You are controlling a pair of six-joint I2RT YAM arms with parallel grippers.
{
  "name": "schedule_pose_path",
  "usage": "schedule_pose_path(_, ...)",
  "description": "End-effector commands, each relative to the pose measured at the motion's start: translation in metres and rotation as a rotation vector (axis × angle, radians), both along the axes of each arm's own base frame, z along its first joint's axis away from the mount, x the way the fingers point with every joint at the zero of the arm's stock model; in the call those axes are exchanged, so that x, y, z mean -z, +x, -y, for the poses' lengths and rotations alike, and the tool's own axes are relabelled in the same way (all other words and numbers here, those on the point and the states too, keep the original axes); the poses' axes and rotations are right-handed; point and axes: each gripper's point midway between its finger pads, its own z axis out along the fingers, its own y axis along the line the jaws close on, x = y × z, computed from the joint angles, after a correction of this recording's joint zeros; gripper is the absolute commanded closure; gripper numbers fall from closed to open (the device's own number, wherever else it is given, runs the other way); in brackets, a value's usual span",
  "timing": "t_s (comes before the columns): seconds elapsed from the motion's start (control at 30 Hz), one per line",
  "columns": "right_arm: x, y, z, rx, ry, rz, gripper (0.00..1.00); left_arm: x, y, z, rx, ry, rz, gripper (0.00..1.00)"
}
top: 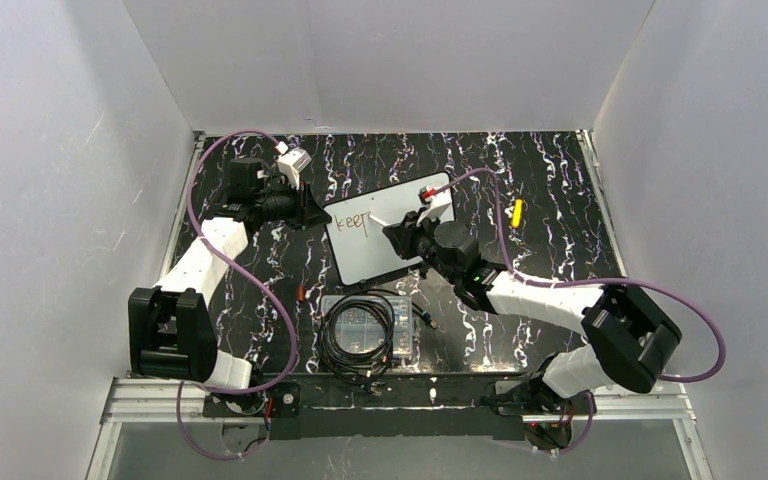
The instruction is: Write a sentence on the whiteboard
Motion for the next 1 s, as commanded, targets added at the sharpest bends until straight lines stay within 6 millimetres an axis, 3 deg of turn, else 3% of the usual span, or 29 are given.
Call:
schedule_pose_path(0.0, 0.007, -0.001, -0.004, -0.027, -0.016, -0.009, 0.99, -0.026, 0.002, -0.005, -0.002, 0.01, 0.09, 1.0)
schedule_pose_path(0.53, 0.013, -0.004, -0.01, -0.054, -0.005, -0.027, 0.99, -0.026, 0.002, -0.005, -0.003, 0.01, 0.091, 1.0)
schedule_pose_path(0.97, -0.004, -0.008, -0.007, -0.066, 0.003, 0.0, 0.99, -0.025, 0.002, -0.005, -0.001, 0.014, 0.088, 1.0)
